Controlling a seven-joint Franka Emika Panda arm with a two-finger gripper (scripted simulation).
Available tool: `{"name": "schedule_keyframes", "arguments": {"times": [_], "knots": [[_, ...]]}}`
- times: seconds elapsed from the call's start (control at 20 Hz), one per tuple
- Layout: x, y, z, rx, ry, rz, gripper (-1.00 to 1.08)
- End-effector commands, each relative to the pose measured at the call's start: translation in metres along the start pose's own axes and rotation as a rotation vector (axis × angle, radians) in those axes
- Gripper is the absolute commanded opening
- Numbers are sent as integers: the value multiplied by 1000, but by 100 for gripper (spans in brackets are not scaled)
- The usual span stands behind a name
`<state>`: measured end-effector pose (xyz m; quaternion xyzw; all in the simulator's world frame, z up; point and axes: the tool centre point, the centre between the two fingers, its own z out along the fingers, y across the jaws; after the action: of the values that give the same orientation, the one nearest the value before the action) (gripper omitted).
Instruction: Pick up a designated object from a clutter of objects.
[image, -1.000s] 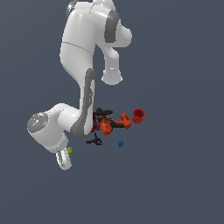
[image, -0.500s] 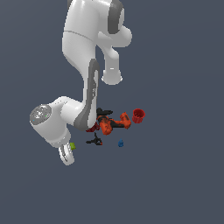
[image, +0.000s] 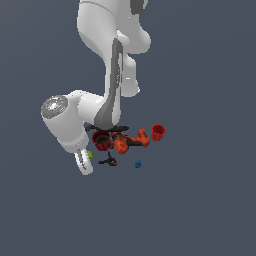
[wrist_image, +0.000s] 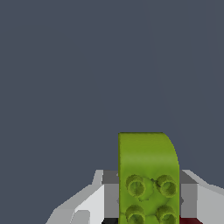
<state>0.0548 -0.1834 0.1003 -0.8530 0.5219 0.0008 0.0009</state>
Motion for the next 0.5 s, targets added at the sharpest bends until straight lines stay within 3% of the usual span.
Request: {"name": "schedule_keyframes", "arguments": {"times": [0.0, 0.45], "knots": [[-15, 3, -18, 1, 0, 0, -100], [-68, 13, -85, 1, 0, 0, -100]]}}
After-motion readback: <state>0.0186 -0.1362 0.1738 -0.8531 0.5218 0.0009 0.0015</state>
